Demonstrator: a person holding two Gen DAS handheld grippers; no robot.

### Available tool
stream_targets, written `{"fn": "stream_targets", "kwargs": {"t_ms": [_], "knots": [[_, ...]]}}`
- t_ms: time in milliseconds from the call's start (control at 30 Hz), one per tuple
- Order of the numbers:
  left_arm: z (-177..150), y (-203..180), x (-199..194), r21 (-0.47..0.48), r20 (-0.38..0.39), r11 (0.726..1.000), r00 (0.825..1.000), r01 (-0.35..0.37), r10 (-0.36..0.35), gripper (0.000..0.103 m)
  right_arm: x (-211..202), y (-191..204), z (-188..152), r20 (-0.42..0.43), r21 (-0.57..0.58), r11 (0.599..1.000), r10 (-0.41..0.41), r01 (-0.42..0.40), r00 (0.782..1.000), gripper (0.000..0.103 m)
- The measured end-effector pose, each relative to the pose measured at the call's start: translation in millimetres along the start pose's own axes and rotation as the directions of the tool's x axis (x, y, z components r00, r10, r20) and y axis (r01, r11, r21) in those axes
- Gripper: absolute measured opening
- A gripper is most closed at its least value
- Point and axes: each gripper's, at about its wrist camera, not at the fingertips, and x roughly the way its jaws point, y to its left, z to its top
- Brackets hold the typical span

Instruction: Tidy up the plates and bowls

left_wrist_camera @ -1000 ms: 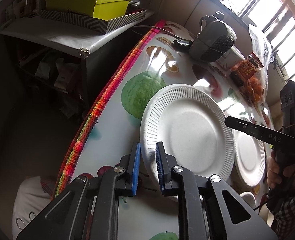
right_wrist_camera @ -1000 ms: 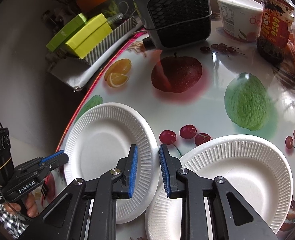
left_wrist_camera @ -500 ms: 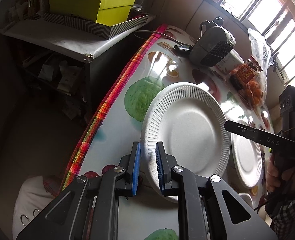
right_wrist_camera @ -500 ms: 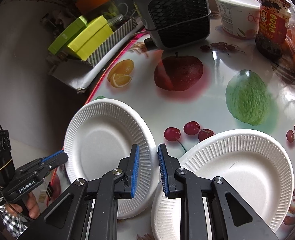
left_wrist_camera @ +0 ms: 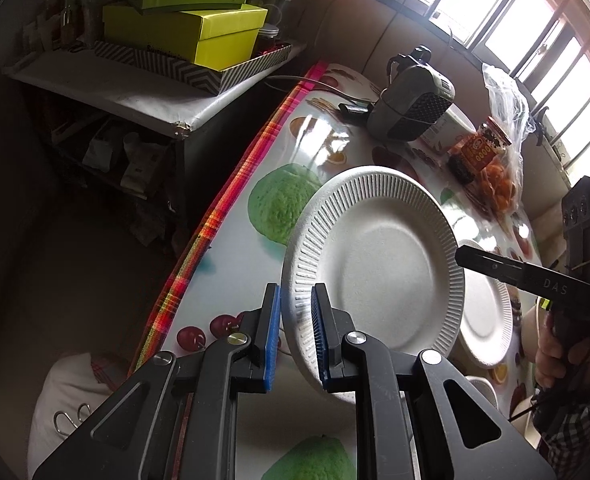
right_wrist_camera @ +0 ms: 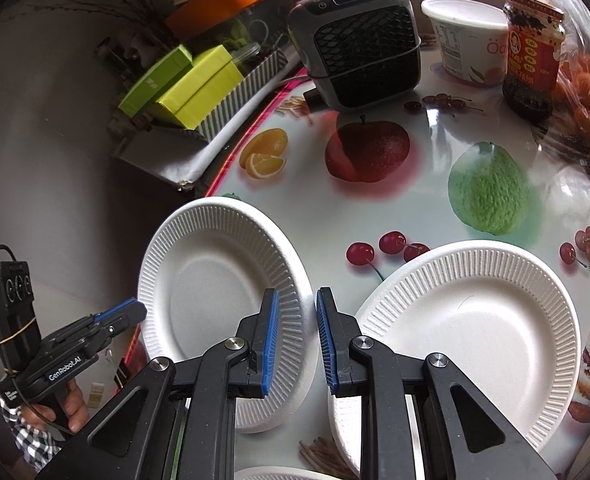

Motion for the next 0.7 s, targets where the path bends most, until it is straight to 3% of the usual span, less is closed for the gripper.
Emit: {"fn": "stream_targets", "kwargs": {"t_ms": [700], "knots": [[-37,-45,-34,0.094,0.005,0.99,0.995,0.102,-0.103,0.016,-72,-12,-64,0.045,0.059,0.997,-0.059,0.056,0.997,0.019]]}}
